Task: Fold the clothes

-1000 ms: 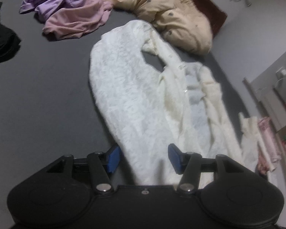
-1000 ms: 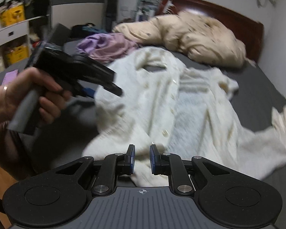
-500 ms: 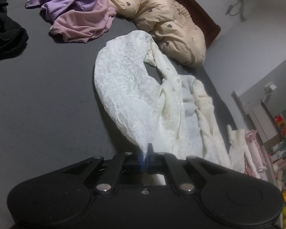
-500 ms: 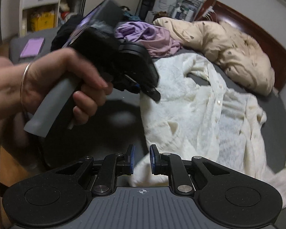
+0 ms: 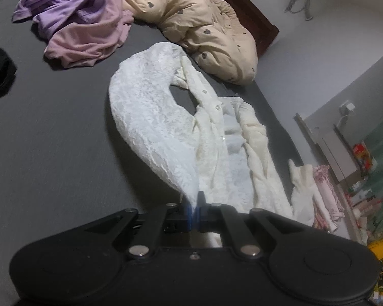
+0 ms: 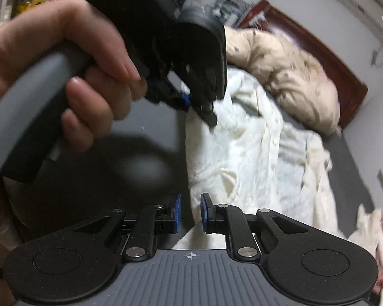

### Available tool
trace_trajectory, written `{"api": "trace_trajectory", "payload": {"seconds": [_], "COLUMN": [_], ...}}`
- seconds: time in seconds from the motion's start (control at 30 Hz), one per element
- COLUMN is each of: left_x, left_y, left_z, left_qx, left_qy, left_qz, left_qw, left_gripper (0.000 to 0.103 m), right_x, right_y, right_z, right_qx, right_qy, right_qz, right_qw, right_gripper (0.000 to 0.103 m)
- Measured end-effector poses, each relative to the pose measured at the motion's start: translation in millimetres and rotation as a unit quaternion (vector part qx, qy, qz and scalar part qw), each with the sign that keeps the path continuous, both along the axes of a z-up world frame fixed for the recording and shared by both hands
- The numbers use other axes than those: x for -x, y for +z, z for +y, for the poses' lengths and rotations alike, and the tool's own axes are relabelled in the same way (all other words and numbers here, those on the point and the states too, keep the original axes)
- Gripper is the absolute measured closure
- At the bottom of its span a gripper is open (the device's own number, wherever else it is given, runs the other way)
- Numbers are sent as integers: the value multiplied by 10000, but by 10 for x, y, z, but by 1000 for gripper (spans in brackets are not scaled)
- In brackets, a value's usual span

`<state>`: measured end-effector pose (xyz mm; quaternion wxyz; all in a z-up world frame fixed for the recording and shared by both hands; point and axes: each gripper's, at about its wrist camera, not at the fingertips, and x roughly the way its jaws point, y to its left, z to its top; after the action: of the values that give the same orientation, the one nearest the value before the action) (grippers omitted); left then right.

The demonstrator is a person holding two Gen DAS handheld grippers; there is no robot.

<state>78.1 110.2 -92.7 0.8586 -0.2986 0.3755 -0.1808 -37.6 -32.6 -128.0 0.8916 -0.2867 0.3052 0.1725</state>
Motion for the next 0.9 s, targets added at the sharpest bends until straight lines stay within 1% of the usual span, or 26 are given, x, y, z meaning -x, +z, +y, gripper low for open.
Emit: {"api": "trace_trajectory", "payload": {"seconds": [0.03, 0.1, 0.23, 0.27, 0.4, 0.5, 0.67, 0.73, 0.83, 0.87, 0.9], "left_x": [-2, -1, 5, 10, 21, 25, 2, -14, -31, -36, -40], "left_y": [11, 26, 40, 45, 68, 79, 26, -7, -53, -65, -78], "left_z": [-5, -5, 5, 6, 19, 42, 81, 77, 47, 33, 19], "left_qx": [29, 106, 166, 171, 222, 263, 237, 153, 48, 16, -16], "left_qy": [-13, -36, -65, -65, -42, 10, 145, 183, 179, 174, 169], "left_qz": [-10, -20, -31, -40, -71, -96, -21, 37, 134, 162, 191], "left_qw": [10000, 9999, 9998, 9998, 9997, 9996, 9996, 9997, 9997, 9997, 9997], "left_gripper": [99, 99, 99, 99, 99, 99, 99, 99, 99, 99, 99], "right_x": [-15, -10, 3, -12, -86, -72, -67, -66, -49, -53, -62], "right_y": [3, -12, -120, -165, -300, -399, -432, -442, -379, -350, -330], "right_z": [-23, -28, 40, 64, 138, 159, -35, -118, -181, -192, -193], "right_qx": [-23, 177, 889, 1042, 1276, 1652, 1666, 1656, 1530, 1449, 1391], "right_qy": [-2, 110, 299, 344, 354, 362, 205, 138, 28, 11, -14], "right_qz": [-39, -241, -632, -643, -477, -628, -613, -599, -587, -563, -541], "right_qw": [10000, 9995, 9936, 9919, 9900, 9836, 9839, 9843, 9865, 9878, 9888], "right_gripper": [88, 88, 88, 88, 88, 88, 88, 88, 87, 87, 82]}}
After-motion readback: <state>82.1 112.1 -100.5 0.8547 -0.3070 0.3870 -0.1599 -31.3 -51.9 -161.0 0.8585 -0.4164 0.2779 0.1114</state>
